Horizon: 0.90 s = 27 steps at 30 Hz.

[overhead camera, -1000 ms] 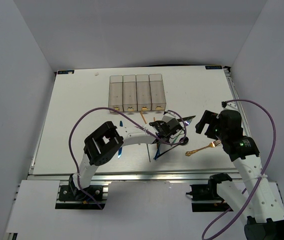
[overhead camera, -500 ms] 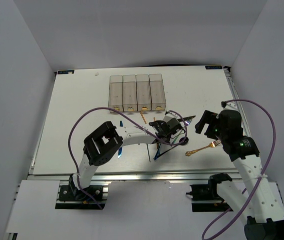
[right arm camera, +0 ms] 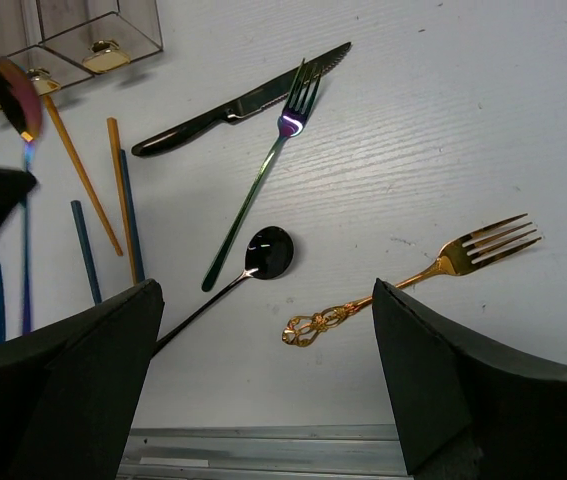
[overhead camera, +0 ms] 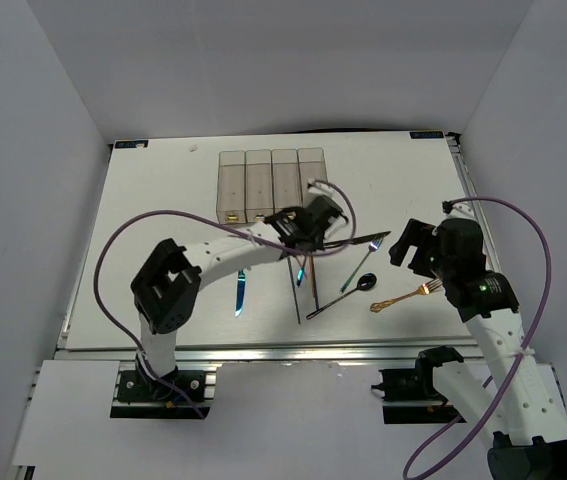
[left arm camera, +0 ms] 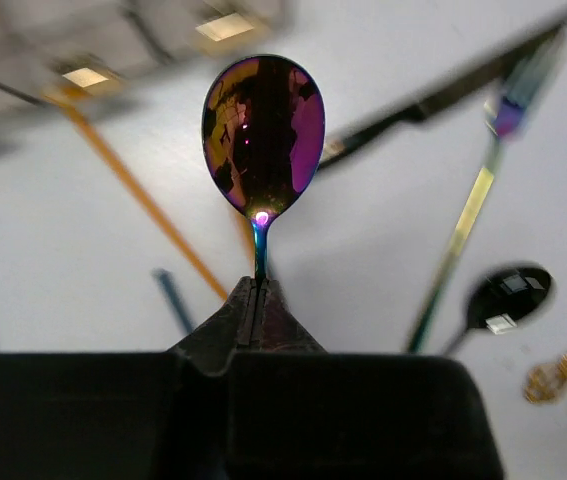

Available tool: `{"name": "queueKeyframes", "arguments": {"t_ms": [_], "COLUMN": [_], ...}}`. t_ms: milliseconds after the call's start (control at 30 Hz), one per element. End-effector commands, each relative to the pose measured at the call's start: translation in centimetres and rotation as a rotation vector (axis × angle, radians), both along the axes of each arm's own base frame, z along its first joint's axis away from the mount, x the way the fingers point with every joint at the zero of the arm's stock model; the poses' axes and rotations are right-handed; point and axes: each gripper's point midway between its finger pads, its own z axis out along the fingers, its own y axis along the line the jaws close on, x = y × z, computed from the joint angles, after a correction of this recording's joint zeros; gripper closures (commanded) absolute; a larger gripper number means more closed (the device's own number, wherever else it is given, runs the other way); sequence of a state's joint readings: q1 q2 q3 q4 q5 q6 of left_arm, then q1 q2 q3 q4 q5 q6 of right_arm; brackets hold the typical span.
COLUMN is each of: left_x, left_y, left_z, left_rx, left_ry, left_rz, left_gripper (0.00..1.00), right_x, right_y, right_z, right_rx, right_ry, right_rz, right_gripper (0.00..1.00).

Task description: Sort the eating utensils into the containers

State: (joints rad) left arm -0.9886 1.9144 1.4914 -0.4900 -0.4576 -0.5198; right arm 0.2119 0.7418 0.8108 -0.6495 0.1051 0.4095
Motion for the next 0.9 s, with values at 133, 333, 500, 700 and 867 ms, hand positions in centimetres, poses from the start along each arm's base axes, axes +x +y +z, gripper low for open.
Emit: {"name": "queueKeyframes", "arguments": {"t_ms": [133,333,500,700,867], "left_x": [13.2,21.9,27.3,28.9,29.2], "left_y": [13.6,20.4,21.9,21.6,22.6], "left_z": [12.7,16.0,16.4,11.3,8.0], "left_rx": [0.023,0.004,-0.064,-0.041,-0.061], "left_ry": [-0.261,-0.362,-0.393,-0.345,-0.329], "left_rz": [0.23,0.321,0.322,0.311,0.333], "left_gripper": [1.0,1.0,1.0,1.0,1.0], "right_x": [1.3,1.5,1.5,1.2,0.8], "right_y": [0.8,1.8,2.1,2.7,3.5], "right_z": [2.2,2.3,2.8,3.3,3.7], "right_rx": [0.017,0.047,0.056,0.075,0.103], "right_ry": [-0.066,-0.064,-0.075,-0.082,-0.1], "right_rz": [0.032,0.076,0.094,0.129,0.169], "right_gripper": [0.11,0.11,0.11,0.11,0.11]}}
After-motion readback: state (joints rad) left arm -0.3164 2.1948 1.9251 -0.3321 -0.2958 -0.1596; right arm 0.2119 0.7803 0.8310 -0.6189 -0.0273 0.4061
